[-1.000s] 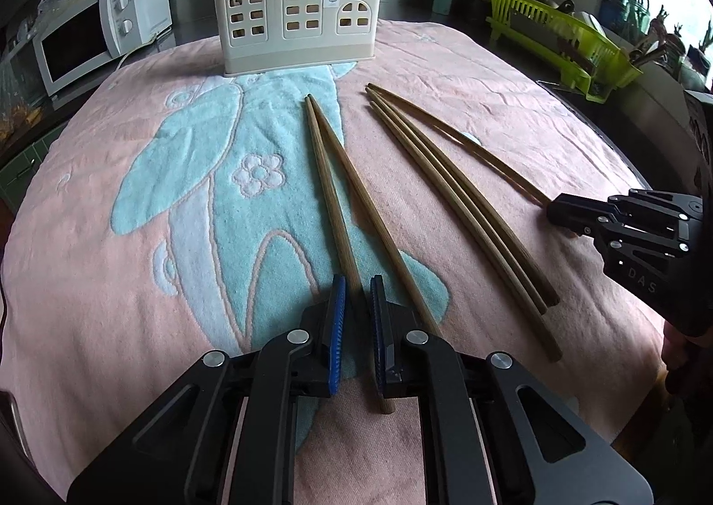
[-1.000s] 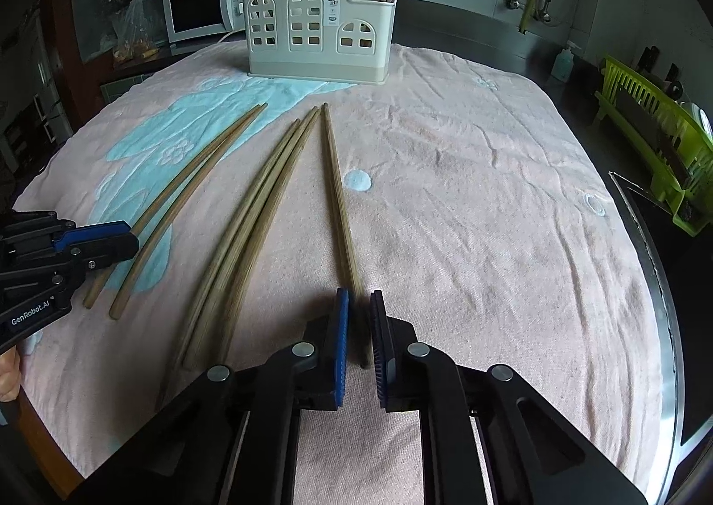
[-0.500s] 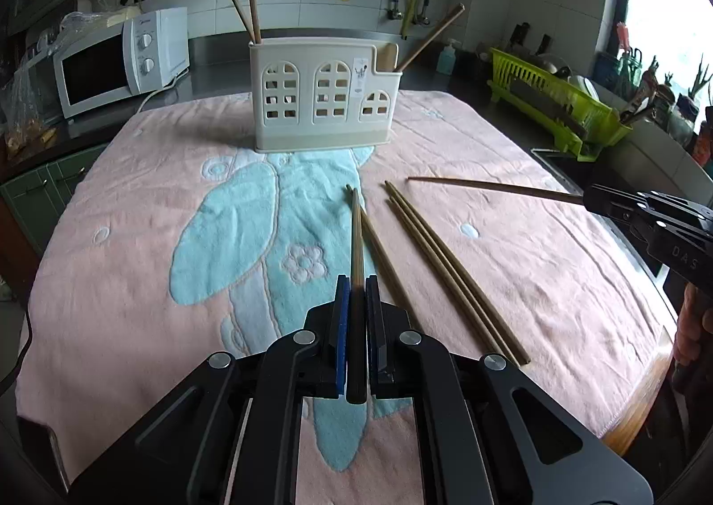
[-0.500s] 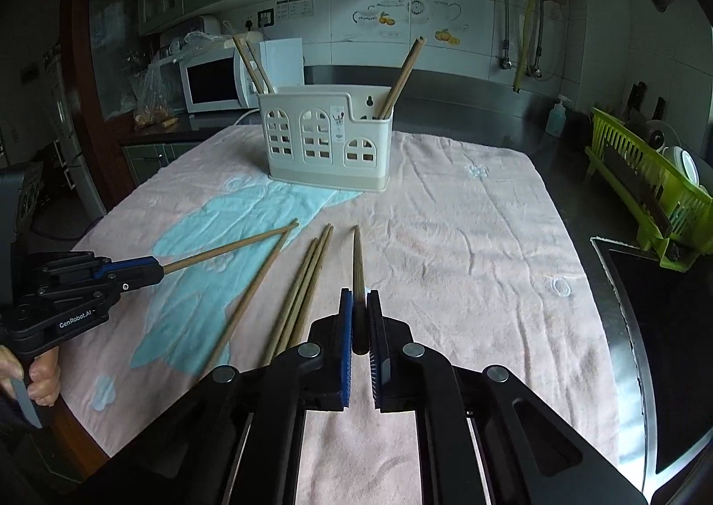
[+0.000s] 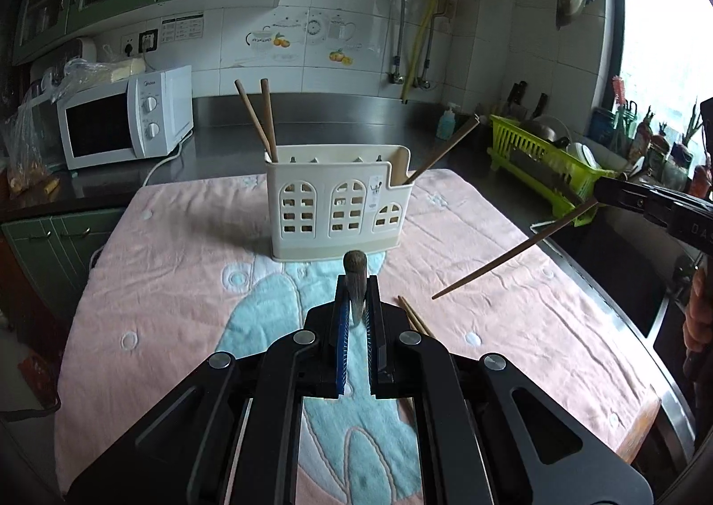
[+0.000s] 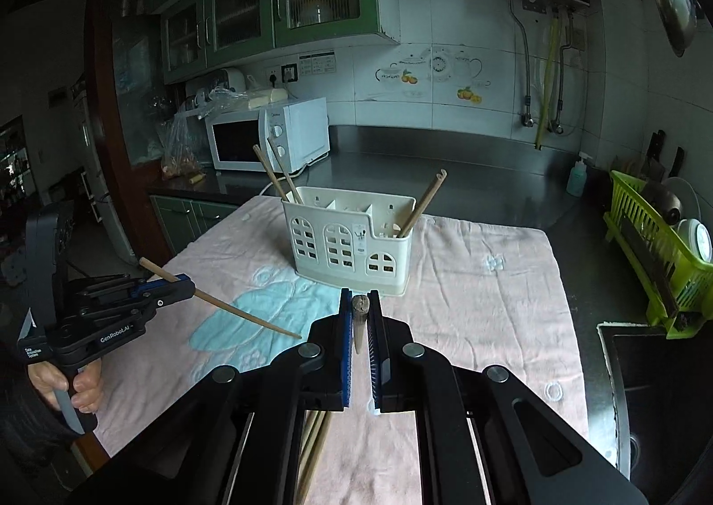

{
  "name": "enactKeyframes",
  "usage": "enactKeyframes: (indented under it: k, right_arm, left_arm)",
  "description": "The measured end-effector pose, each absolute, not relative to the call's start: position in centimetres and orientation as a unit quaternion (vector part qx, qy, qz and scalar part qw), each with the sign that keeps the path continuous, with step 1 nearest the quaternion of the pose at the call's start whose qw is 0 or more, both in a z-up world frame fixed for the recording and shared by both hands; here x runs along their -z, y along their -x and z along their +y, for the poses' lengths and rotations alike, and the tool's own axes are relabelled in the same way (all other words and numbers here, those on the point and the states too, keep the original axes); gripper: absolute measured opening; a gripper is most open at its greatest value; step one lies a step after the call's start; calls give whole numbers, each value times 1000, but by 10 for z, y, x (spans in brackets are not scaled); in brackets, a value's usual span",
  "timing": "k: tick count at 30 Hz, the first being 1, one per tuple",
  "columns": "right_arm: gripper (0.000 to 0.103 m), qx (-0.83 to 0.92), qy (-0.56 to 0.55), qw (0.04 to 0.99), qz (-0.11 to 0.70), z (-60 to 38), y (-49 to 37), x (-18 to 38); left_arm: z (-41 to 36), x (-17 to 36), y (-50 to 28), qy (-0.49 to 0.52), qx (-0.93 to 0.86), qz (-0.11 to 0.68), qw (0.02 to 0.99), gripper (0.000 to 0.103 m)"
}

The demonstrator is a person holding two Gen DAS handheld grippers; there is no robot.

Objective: Organize utensils
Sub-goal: 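Lift the left chopstick over the white holder while the right tool carries its chopstick there, then insert and release the left chopstick into the holder while the right gripper releases its chopstick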

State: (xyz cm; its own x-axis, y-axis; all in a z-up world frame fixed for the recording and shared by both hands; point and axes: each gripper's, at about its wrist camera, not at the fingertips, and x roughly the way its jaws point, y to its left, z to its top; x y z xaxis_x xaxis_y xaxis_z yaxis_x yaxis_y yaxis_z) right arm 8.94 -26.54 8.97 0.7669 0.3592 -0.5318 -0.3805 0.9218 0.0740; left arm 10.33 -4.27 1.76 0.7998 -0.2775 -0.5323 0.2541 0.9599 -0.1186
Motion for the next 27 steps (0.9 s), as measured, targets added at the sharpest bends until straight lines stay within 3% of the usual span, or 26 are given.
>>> enactKeyframes:
  k: [16,22,27]
  right_arm:
    - [6,-207,37,941,264,-261,-173,-183]
    - [6,-194,44,941,272,-253,-210,-191]
    - [6,-186,51,937,291,-244,-240,-181]
  left_arm:
    - [-50,-126,-159,-16,136,194,971,5]
    - [-54,-165,-192,-12,118,152,981,5]
    - [-52,-166,-230,-7,94,150,984,5]
